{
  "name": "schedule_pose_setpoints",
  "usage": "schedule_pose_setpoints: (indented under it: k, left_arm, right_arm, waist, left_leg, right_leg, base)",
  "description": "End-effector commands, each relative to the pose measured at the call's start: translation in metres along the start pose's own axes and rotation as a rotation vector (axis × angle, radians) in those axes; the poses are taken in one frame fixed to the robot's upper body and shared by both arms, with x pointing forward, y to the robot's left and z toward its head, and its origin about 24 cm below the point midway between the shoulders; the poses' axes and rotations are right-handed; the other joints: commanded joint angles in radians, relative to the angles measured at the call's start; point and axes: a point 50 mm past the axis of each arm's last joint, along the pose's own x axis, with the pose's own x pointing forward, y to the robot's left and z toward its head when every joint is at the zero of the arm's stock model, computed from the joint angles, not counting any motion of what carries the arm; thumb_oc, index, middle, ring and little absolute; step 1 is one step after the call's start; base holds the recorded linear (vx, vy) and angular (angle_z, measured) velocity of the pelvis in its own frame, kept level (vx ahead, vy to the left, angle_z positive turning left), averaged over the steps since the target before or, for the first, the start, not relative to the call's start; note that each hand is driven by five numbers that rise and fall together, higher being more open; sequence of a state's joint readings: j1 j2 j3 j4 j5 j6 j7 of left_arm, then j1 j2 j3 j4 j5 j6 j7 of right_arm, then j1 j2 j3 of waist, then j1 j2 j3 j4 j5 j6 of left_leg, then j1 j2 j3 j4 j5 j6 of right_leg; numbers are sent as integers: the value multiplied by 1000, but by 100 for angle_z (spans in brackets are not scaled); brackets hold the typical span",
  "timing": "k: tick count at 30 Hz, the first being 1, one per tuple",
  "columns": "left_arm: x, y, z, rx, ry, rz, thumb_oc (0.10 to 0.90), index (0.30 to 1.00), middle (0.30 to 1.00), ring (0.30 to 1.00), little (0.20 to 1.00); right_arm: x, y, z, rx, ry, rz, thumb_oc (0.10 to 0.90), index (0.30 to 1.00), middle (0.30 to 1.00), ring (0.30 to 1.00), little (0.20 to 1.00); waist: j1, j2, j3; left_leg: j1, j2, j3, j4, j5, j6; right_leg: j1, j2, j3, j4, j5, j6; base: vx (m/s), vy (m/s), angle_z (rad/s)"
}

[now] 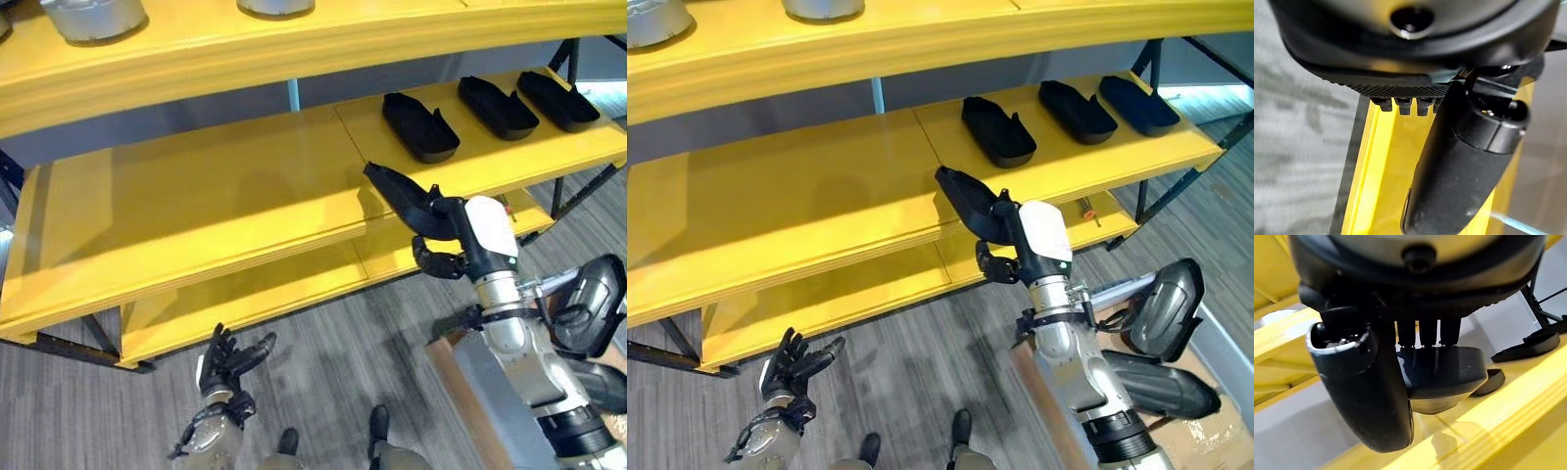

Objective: Move parts from the plastic box to the shelf.

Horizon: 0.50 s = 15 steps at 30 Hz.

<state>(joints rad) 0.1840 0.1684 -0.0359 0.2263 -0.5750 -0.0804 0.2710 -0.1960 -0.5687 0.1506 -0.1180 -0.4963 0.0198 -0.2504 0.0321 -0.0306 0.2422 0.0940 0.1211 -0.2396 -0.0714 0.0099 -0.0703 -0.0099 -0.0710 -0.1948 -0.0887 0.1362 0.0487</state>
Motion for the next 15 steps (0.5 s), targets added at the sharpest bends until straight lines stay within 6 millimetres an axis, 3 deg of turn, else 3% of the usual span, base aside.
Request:
schedule_pose_setpoints:
  k: [1,6,7,9,11,12,15]
  left_arm:
    - [4,-4,47,42,-212,-81,900,1000,1000,1000,1000]
    - [3,-8,44,9,-202,-81,900,1000,1000,1000,1000]
    - [2,-9,44,-3,-199,-87,900,1000,1000,1000,1000]
    - [2,-11,42,2,-192,-95,900,1000,1000,1000,1000]
    - [1,-11,41,1,-188,-106,900,1000,1000,1000,1000]
    - [1,-11,42,6,-189,-109,900,1000,1000,1000,1000]
    - [2,-10,41,34,-185,-115,900,1000,1000,1000,1000]
  right_arm:
    - [22,-62,50,54,-305,-310,400,300,300,300,300]
    - [25,-64,54,65,-331,-305,400,300,300,300,300]
    - [26,-65,58,75,-349,-302,400,300,300,300,300]
    - [28,-67,62,79,-373,-306,400,300,300,300,300]
    - [28,-69,61,67,-368,-315,400,300,300,300,300]
    - [28,-70,60,61,-361,-324,400,300,300,300,300]
    - [23,-71,52,38,-320,-333,400,300,300,300,300]
  waist:
    - [-1,-23,-83]
    - [7,-25,-74]
    - [19,-36,-57]
    - [42,-54,-23]
    - [54,-68,-10]
    - [51,-73,-5]
    - [41,-64,-10]
  left_leg:
    - [26,56,25,26,-36,5]
    - [-34,66,14,151,31,-20]
    - [-79,26,-1,270,54,-15]
    - [-162,-40,24,394,77,-4]
    - [-233,-47,95,317,57,12]
    - [-260,-24,133,271,57,13]
    - [-307,52,253,124,166,-12]
  right_leg:
    - [-83,-51,39,196,-101,30]
    - [-53,-19,26,185,-125,-9]
    - [-28,-16,21,172,-128,-26]
    - [4,-31,-3,150,-124,-34]
    - [23,-43,-34,120,-124,-26]
    - [30,-49,-42,105,-120,-18]
    - [55,-50,-62,73,-121,-1]
  base:
    - [114,-249,40]
    - [81,-201,18]
    - [36,-136,26]
    - [8,-160,16]
    - [34,-104,18]
    - [68,-37,50]
    - [119,78,77]
